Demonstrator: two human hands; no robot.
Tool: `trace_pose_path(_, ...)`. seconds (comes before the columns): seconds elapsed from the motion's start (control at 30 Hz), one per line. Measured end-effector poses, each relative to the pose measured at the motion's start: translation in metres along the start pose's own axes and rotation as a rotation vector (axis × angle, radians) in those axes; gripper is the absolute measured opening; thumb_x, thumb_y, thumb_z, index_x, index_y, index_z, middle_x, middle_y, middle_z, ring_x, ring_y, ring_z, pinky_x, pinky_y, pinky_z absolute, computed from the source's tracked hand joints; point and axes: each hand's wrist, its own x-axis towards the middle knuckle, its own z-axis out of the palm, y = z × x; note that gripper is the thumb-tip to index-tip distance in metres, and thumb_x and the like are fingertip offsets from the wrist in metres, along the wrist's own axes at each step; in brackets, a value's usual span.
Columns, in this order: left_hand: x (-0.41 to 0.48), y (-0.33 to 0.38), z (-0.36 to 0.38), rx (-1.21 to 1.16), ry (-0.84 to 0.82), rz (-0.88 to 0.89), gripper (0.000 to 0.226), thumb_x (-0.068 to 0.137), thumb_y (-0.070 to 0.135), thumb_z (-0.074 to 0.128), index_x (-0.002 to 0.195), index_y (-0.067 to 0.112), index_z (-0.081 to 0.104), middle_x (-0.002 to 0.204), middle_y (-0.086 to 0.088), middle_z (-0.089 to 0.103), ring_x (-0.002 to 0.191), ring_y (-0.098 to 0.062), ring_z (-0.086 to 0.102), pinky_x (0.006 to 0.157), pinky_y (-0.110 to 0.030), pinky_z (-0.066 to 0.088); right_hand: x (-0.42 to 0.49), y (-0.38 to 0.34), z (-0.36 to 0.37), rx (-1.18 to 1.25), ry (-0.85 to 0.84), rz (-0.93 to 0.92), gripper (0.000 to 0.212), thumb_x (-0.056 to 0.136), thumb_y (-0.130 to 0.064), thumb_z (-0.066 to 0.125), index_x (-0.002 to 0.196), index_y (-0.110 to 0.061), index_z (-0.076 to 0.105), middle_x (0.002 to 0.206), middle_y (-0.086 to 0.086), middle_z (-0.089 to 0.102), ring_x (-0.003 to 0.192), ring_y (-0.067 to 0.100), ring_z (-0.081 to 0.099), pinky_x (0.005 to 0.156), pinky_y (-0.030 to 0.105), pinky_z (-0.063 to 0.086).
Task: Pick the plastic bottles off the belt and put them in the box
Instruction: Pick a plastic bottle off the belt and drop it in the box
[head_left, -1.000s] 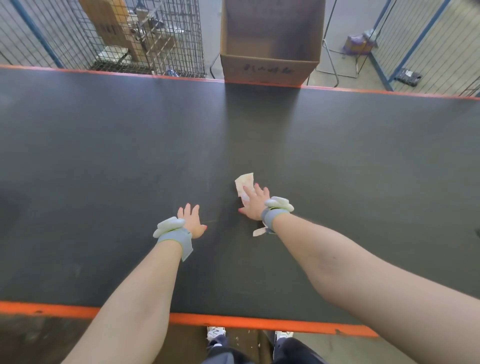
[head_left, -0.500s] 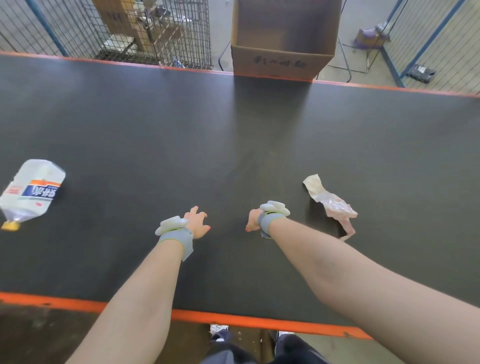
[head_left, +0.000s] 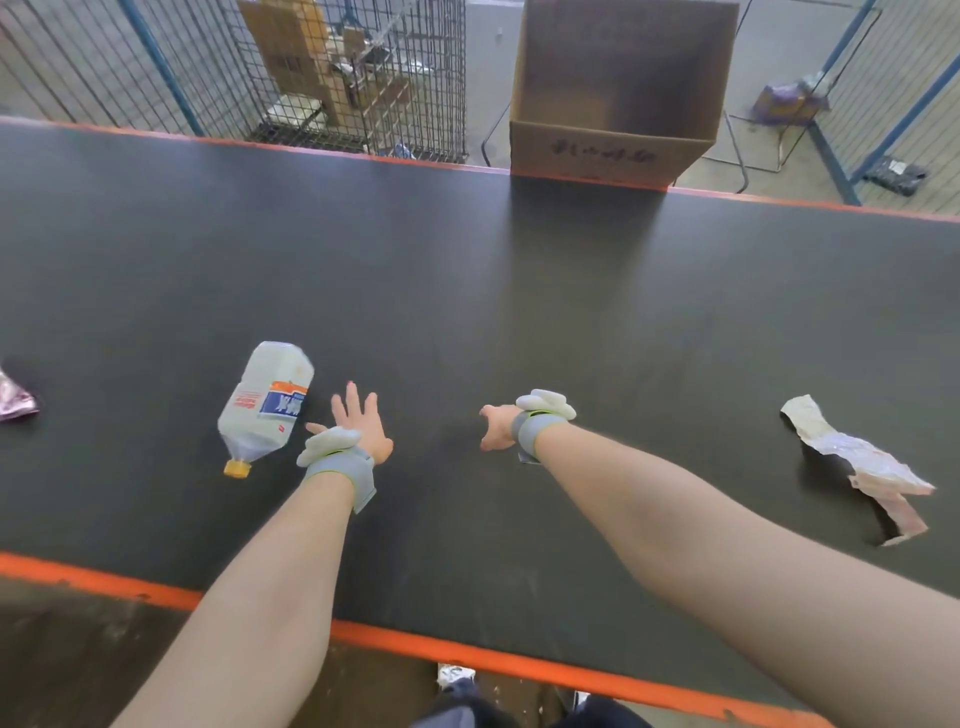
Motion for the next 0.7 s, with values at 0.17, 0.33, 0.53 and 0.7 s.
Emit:
trace_pose_path(0.17,0.007,-0.002,0.015,-0.028,0.058,-0.109,0.088,0.094,0.028,0.054,0.152,0.030,-0.012,0.157,-0.006,-0.026,0.145,-0.035,-0.015,0.110,-0.067,0.017,-0.008,-0.013,0.003,0.041,0.009,-0.067,0.070,0.092,-0.034,0.052,0.152,-0.029,0.016,0.141,0.006,0.042,0.119,0.029,0.057,0.085,0.036,0.045)
trace_pose_path(0.33,0.010,0.016,0.026,-0.086,0.111,-0.192,0.108,0.086,0.041,0.065,0.144,0.043,-0.025,0.153,-0.010,-0.032,0.143,-0.044,-0.011,0.100,-0.073,0.027,-0.001,-0.005,0.002,0.090,0.017,-0.098,0.076,0.091,-0.032,0.053,0.152,-0.035,0.009,0.142,0.006,0.041,0.112,0.031,0.061,0.092,0.041,0.051)
trace_pose_path(0.53,0.035,0.075,-0.022,-0.287,0.128,-0.065,0.108,0.076,0.037,0.072,0.149,0.042,-0.008,0.137,-0.020,0.027,0.116,-0.036,0.039,0.098,-0.043,0.037,0.012,0.032,-0.034,0.151,0.006,-0.034,0.080,0.091,-0.034,0.054,0.153,-0.036,0.002,0.140,0.008,0.046,0.113,0.030,0.062,0.085,0.036,0.049)
trace_pose_path(0.7,0.061,0.136,-0.074,-1.326,-0.138,-0.027,0.099,0.061,0.027,0.085,0.140,0.039,0.027,0.122,-0.003,0.055,0.105,-0.027,0.058,0.092,-0.047,0.052,0.033,0.073,-0.081,0.308,0.049,0.080,0.083,0.092,-0.036,0.055,0.153,-0.032,0.000,0.141,0.012,0.047,0.124,0.034,0.050,0.097,0.040,0.042)
